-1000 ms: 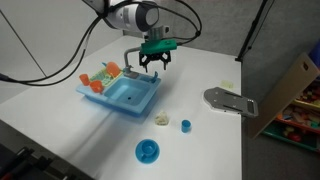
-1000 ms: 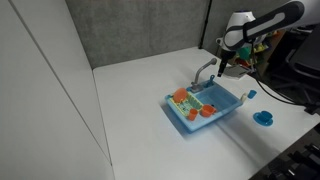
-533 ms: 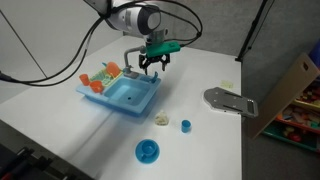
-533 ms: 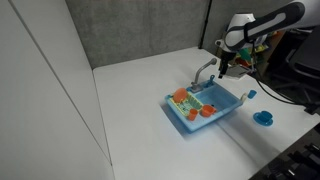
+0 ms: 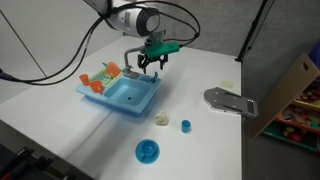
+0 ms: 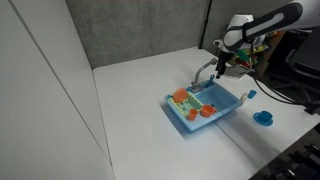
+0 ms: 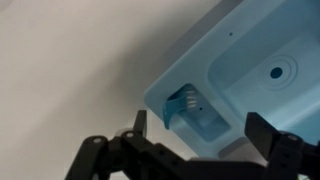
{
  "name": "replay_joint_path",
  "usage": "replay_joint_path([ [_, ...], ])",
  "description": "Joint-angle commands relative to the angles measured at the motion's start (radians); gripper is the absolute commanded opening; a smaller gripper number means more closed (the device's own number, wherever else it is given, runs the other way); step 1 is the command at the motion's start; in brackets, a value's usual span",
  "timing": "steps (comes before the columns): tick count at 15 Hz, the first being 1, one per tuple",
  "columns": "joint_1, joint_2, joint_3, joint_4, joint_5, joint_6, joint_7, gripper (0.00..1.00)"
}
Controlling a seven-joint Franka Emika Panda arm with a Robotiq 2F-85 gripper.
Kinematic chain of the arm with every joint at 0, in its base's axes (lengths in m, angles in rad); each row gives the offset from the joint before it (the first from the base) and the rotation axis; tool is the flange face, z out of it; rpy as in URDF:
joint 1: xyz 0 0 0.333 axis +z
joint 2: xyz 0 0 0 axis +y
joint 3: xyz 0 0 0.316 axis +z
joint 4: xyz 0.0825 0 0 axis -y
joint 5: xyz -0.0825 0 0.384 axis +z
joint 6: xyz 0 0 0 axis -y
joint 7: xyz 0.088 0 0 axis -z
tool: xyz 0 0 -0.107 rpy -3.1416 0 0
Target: Pick up the blue brush and put it in the blue mug
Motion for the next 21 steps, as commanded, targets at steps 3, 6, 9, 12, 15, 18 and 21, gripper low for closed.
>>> replay_joint_path([
  [3, 0.003, 0.056, 0.006, 0.08, 0.015, 0.023, -0.025, 1.0],
  [6, 0.008, 0.082, 0.006, 0.115, 0.014, 0.017, -0.022, 1.0],
  [9, 0.011, 0.107, 0.001, 0.15, 0.011, 0.007, -0.015, 1.0],
  [12, 0.012, 0.133, -0.003, 0.183, 0.008, 0.0, -0.011, 1.0],
  [15, 0.014, 0.153, -0.005, 0.207, 0.006, -0.003, -0.009, 1.0],
  [18, 0.022, 0.17, -0.011, 0.224, -0.001, -0.006, -0.001, 0.73],
  [21, 0.028, 0.18, -0.018, 0.231, -0.006, -0.004, 0.006, 0.47],
])
